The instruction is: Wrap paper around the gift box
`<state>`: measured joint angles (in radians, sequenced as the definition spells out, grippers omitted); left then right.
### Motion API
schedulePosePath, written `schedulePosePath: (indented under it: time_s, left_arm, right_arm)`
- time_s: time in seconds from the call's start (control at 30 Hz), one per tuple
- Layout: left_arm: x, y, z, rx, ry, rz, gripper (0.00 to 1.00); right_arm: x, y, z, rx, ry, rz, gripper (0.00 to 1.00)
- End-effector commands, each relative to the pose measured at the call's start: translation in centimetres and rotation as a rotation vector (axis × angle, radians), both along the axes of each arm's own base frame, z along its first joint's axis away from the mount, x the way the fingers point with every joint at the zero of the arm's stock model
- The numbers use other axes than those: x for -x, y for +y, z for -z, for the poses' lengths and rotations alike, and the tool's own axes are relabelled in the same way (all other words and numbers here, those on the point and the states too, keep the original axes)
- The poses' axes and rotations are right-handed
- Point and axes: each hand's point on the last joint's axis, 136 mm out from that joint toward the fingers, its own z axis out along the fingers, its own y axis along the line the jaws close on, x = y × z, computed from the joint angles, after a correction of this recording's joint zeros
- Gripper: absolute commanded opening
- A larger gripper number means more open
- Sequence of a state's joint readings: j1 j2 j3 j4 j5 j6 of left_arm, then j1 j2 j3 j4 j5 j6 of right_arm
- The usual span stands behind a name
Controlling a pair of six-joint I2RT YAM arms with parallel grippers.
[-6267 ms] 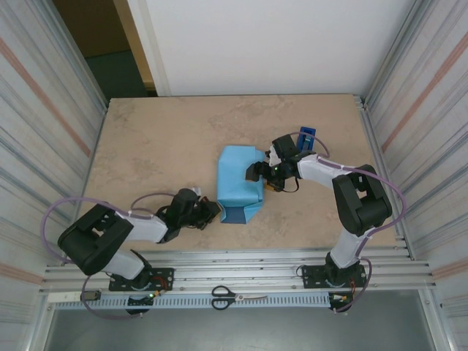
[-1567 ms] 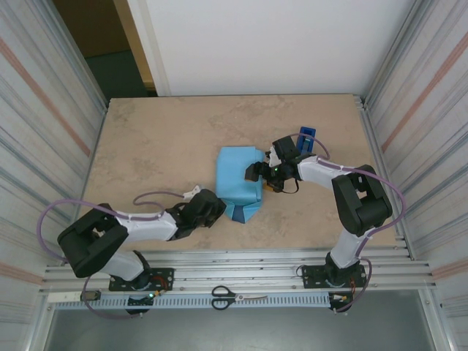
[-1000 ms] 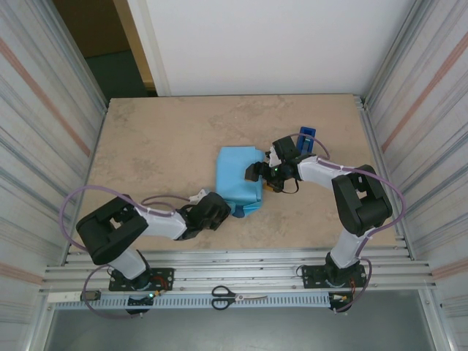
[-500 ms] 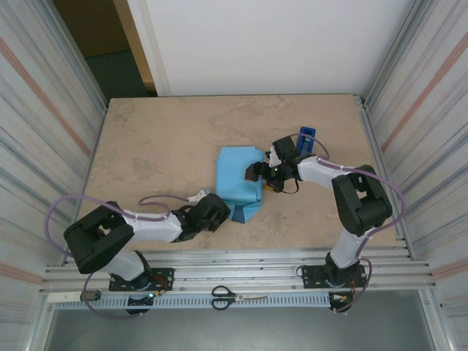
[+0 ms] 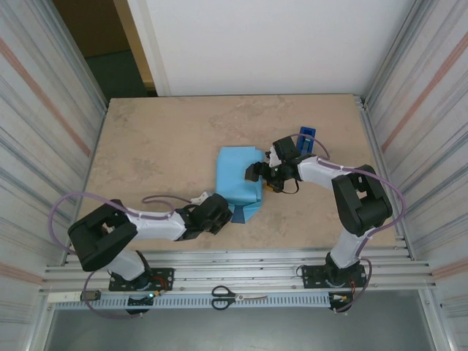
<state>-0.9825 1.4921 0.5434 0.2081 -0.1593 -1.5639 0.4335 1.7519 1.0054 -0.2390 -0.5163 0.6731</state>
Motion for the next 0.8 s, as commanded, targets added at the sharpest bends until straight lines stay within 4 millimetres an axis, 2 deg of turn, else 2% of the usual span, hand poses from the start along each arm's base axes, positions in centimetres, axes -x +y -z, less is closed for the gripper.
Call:
schedulePosePath:
  time_s: [0.0,0.2,0.37,0.57,0.67,0.77]
  left_arm:
    - [-0.5,-0.2,-2.0,0.000,-0.039,0.000,0.00]
    - [0.3,-0.9,0.3,0.031,0.024,0.001,0.00]
    - [0.8,-0.6,1.8,0.006,0.063,0.006,0.00]
    - [1.0,0.0,2.3,-0.014,0.073,-0.007,0.00]
    - [0.9,-0.4,2.2,-0.003,0.058,0.009,0.00]
    - [1.2,-0.5,3.1,0.003,0.085,0.001,0.00]
  right_arm:
    - [3.7,-2.3,4.0,0.137,0.158,0.003,0.85]
    - [3.7,-2.4,4.2,0.139,0.161,0.003,0.85]
    - [3.8,-2.3,4.3,0.140,0.164,0.003,0.85]
    - [3.7,-2.4,4.0,0.141,0.158,0.003,0.85]
    - [3.7,-2.4,4.1,0.141,0.160,0.002,0.85]
    - [3.7,-2.4,4.1,0.141,0.159,0.002,0.85]
